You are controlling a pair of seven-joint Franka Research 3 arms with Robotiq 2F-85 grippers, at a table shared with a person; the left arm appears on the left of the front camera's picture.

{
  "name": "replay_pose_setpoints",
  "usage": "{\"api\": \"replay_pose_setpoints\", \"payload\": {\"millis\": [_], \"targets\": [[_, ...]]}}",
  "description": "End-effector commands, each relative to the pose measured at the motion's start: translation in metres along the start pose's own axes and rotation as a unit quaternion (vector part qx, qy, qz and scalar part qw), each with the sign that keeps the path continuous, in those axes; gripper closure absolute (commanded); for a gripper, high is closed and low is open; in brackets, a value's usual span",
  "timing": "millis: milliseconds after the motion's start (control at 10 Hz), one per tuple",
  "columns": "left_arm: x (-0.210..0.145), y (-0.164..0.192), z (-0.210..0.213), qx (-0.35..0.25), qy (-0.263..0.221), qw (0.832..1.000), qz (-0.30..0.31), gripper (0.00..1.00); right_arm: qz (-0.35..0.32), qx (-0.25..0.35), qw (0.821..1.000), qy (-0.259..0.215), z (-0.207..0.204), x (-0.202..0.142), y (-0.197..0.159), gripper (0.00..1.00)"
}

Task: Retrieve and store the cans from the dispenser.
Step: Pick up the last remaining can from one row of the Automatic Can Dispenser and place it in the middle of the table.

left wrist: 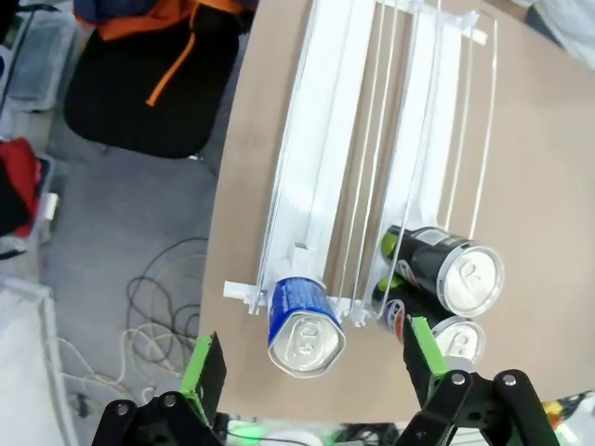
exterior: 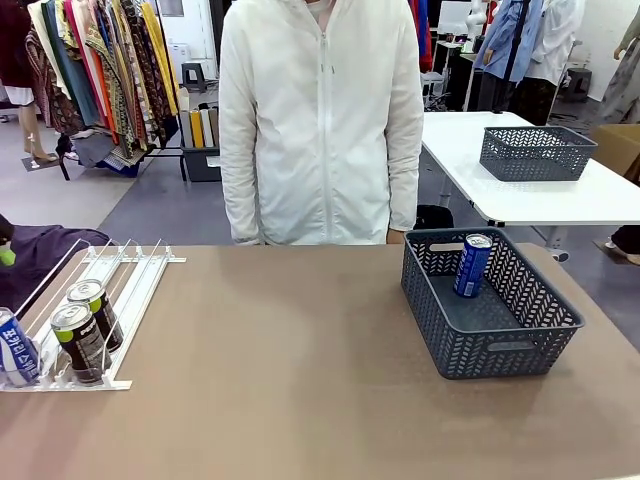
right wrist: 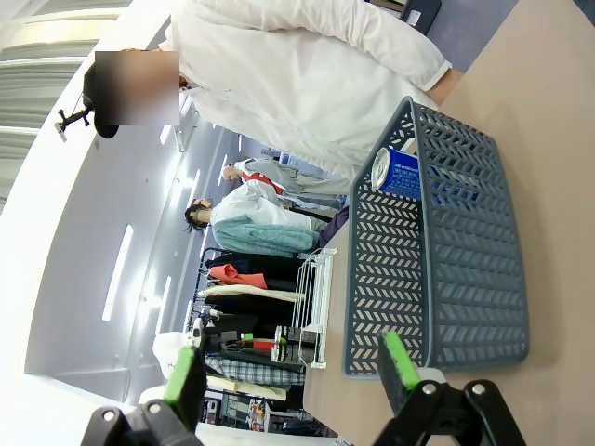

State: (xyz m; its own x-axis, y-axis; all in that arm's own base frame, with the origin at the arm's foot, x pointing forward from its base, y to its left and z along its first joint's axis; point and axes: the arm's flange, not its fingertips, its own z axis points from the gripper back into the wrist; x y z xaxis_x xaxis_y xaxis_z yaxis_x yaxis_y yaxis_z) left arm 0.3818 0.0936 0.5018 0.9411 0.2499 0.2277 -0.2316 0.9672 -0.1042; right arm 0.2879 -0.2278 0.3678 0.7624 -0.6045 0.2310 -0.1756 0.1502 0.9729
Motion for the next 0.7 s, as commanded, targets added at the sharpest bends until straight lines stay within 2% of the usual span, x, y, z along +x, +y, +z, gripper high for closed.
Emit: {"api": "replay_pose_setpoints", "payload": {"millis": [0,200,400,600], "targets": [[-0.012,-0.006,-0.014,0.039,0.009,0.998,-0.057,0.00,-0.004,0.001,1.000,0.004,0.001,-0.001,0.004,0.00],[-0.025,-0.007,-0.026,0.051,0.023,0.996,-0.076,0.00,-0.004,0.001,1.000,0.004,0.001,-0.001,0.004,0.00],[-0.031,-0.004,-0.045,0.058,0.060,0.993,-0.083,0.00,-0.004,0.001,1.000,0.004,0.001,-0.001,0.004,0.00],[-0.034,-0.006,-0.060,0.041,0.074,0.991,-0.099,0.00,-0.004,0.001,1.000,0.004,0.001,-0.001,0.004,0.00]]}}
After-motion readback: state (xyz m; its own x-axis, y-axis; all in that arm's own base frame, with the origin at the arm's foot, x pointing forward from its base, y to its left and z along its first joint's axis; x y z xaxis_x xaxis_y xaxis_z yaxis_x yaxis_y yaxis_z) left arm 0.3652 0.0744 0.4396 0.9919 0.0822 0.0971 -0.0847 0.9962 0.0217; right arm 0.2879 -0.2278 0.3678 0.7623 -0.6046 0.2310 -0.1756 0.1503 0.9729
